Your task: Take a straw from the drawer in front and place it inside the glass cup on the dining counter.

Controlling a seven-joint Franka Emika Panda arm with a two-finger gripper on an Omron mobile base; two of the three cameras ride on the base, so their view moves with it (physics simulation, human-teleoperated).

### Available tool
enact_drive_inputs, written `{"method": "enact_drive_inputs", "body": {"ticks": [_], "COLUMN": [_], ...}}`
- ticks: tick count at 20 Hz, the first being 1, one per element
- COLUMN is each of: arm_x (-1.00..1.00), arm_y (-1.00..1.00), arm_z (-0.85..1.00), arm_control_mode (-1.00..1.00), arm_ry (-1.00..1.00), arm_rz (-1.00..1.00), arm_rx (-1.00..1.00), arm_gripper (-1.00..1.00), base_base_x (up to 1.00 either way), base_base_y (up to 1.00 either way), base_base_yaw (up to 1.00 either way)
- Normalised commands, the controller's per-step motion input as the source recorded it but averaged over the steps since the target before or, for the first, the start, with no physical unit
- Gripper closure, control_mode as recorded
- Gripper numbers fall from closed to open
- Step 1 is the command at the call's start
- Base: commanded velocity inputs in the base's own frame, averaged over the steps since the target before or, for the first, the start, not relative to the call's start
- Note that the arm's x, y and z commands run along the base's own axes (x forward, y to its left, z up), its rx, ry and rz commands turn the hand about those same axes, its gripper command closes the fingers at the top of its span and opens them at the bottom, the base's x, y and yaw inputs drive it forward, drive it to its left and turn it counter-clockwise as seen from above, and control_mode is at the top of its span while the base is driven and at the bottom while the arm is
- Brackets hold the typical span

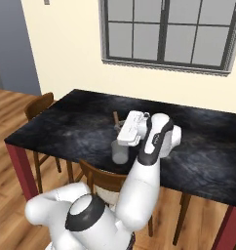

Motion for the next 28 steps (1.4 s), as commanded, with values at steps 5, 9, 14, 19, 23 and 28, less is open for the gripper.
{"method": "enact_drive_inputs", "body": {"ticks": [5, 9, 14, 19, 23, 28], "arm_x": [0.00, 0.00, 0.00, 0.40, 0.50, 0.26], "arm_y": [0.06, 0.13, 0.12, 0.01, 0.00, -0.06], "arm_z": [0.00, 0.00, 0.00, 0.00, -0.01, -0.14], "arm_control_mode": [-1.00, -1.00, -1.00, -1.00, -1.00, -1.00], "arm_ry": [0.09, 0.09, 0.03, 0.00, 0.00, 0.00], "arm_rz": [-0.11, -0.06, -0.05, -0.04, -0.01, 0.00], "arm_rx": [0.06, 0.11, 0.09, 0.02, 0.00, 0.00], "arm_gripper": [1.00, 1.00, 1.00, 1.00, 1.00, 1.00], "base_base_x": [0.00, 0.00, 0.00, 0.00, 0.00, 0.00], "base_base_y": [0.00, 0.00, 0.00, 0.00, 0.00, 0.00], "base_base_yaw": [0.00, 0.00, 0.00, 0.00, 0.00, 0.00]}}
